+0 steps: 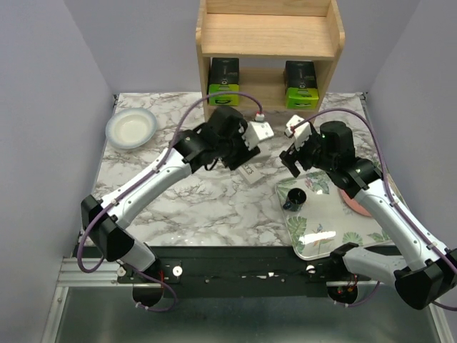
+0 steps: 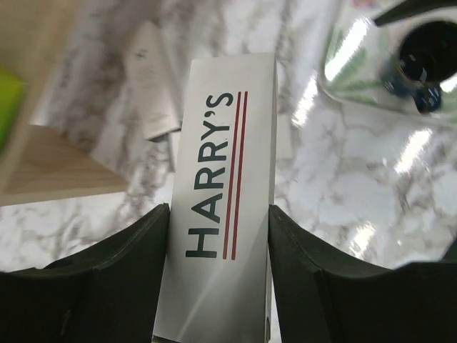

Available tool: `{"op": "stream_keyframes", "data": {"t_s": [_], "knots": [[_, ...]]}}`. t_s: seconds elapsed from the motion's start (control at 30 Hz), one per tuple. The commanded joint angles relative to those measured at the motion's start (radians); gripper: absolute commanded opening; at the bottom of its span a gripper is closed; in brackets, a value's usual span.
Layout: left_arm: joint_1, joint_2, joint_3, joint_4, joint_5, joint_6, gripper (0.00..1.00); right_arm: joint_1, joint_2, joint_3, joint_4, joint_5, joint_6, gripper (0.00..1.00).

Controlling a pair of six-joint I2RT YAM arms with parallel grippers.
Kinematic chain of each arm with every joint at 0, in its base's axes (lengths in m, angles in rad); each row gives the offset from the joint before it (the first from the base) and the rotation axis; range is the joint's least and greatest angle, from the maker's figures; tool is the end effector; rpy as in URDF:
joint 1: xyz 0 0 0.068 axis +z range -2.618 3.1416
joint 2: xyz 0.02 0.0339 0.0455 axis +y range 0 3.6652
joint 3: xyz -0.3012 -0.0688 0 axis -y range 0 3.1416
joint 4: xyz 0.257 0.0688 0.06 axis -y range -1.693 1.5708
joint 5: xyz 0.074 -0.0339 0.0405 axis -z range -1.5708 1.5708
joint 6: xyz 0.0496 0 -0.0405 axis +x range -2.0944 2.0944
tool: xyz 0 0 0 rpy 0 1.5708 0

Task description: Place and organize the shaving razors onto the shelf

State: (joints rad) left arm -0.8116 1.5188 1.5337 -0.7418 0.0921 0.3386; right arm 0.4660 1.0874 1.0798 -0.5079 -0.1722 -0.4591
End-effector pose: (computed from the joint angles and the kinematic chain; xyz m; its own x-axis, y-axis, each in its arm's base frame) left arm 0.2394 -0.2589 0.3961 -0.1758 0.6658 -0.7251 0.8779 0.4394 0.1906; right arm 0.2145 0.1174 0.3777 -0.1396 -0.5589 -0.8174 -0.7114 0.6308 -0.3098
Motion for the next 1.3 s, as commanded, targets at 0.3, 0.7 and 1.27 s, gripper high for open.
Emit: {"op": "stream_keyframes", "data": {"t_s": [0.3,0.7,1.27], "knots": [[0.173,0.001,0.357,0.117,-0.068,-0.171,0.51,-0.122,0.043,0.063,0.068,0.103,0.14,0.88],[0.203,-0.03,0.364,0.618,-0.328,-0.223,0.47,-0.153,0.037,0.029,0.077,0.085,0.154,0.88],[0.224,0.391,0.779,0.783,-0.656,-0.244,0.53,-0.181,0.009,-0.021,0.089,0.053,0.174,0.88]]}}
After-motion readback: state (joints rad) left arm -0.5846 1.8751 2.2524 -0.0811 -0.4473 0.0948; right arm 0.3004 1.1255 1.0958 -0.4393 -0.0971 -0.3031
